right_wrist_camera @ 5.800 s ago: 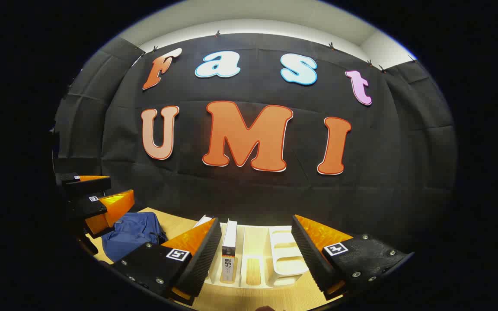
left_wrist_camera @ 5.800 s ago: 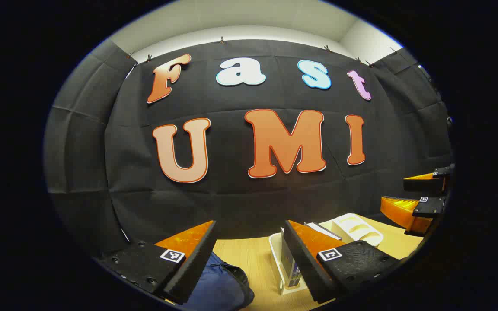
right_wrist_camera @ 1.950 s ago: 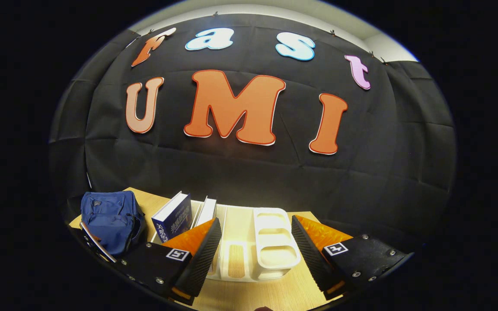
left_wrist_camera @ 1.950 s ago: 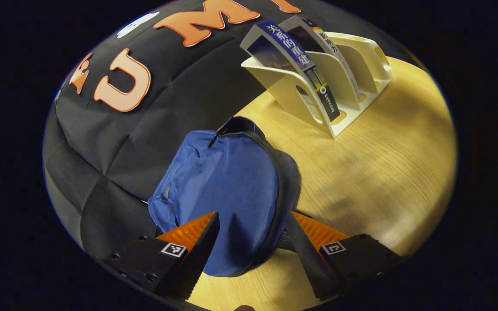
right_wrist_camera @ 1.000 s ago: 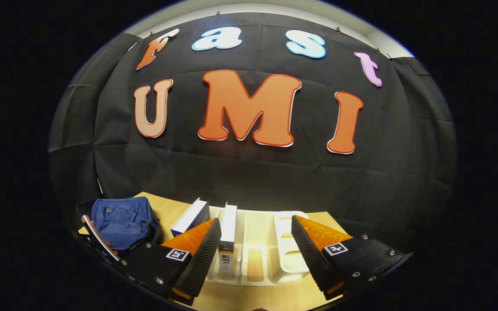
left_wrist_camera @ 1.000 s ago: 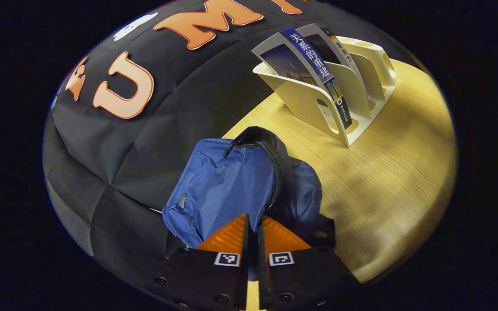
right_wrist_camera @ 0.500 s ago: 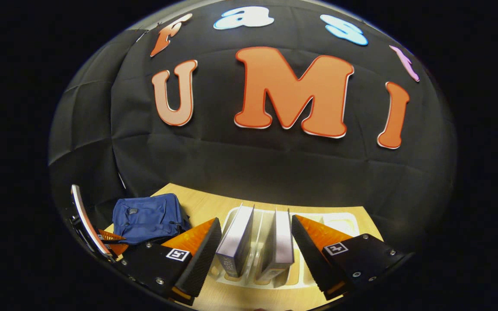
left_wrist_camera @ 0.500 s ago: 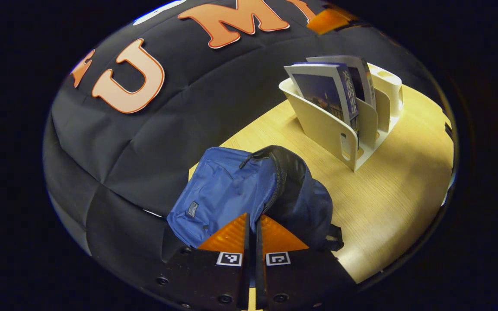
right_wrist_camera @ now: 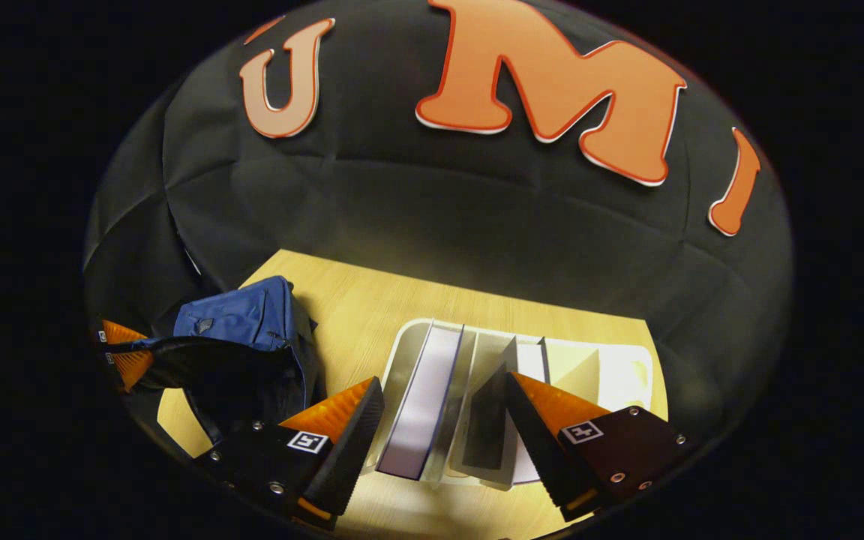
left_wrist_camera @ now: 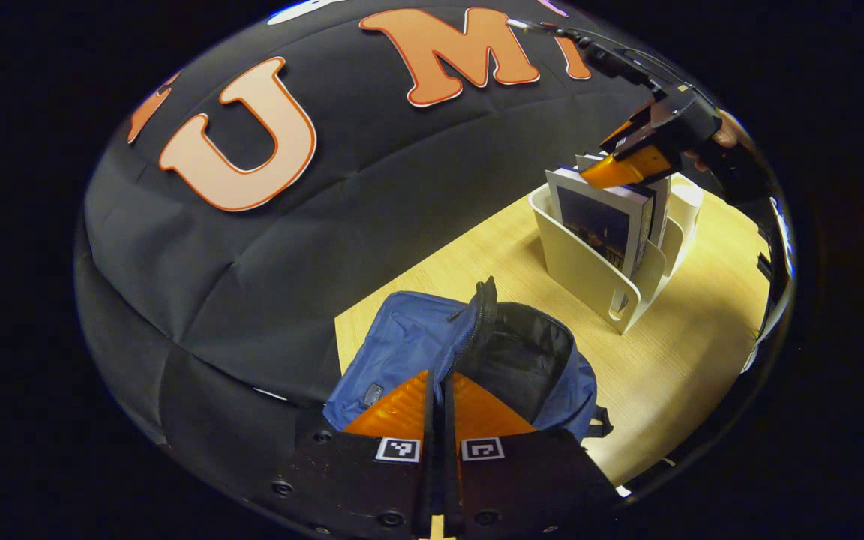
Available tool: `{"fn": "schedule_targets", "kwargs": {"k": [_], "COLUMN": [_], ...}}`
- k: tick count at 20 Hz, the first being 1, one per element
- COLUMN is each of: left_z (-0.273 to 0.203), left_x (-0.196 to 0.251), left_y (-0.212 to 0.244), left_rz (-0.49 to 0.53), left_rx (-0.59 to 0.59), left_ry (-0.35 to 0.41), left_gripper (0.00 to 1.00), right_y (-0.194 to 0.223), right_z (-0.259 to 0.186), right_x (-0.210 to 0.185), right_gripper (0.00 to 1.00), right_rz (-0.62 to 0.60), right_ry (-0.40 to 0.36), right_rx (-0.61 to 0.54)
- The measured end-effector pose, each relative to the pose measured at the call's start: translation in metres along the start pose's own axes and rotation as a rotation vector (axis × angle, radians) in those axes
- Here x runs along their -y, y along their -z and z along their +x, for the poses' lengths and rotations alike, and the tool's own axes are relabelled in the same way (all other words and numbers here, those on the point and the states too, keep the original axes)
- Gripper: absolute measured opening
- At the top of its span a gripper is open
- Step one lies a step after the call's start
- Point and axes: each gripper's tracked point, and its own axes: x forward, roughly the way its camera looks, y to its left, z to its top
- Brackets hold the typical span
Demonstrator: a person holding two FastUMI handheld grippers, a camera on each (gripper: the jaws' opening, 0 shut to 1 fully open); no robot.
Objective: Open the schoolbag, grab two books from the bookshelf and put them into the schoolbag.
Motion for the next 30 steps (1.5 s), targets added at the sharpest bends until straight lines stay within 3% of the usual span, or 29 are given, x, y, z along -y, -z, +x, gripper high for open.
{"fn": "schedule_targets", "kwargs": {"k": [3,7,9,10,11,14,19,30], "left_z": [0.003,0.009,0.009,0.011,0.012,0.015,0.013,0.005], "left_x": [-0.009,-0.009,-0.007,-0.007,-0.008,-0.008,-0.007,-0.010], "left_y": [-0.001,-0.003,0.000,0.002,0.004,0.006,0.008,-0.005], "left_rz": [0.075,0.091,0.079,0.072,0.065,0.051,0.039,0.036], "left_rx": [-0.016,-0.012,-0.011,-0.009,-0.009,-0.009,-0.006,-0.031], "left_ry": [0.035,0.069,0.078,0.080,0.081,0.088,0.092,0.082], "left_gripper": [0.06,0.06,0.06,0.06,0.06,0.06,0.06,0.06], "right_y": [0.011,0.016,0.026,0.031,0.030,0.032,0.025,-0.019], "right_z": [0.012,0.026,0.034,0.036,0.034,0.035,0.018,-0.081], "right_x": [-0.013,-0.020,-0.015,-0.015,-0.016,-0.019,-0.012,0.031], "right_gripper": [0.90,0.77,0.64,0.42,0.45,0.35,0.27,0.26], "right_rz": [0.006,0.026,0.034,0.045,0.070,0.114,0.153,0.235], "right_ry": [-0.020,-0.032,-0.008,0.000,0.004,-0.001,-0.049,-0.107], "right_rx": [-0.127,-0.262,-0.349,-0.393,-0.425,-0.498,-0.490,-0.287]}}
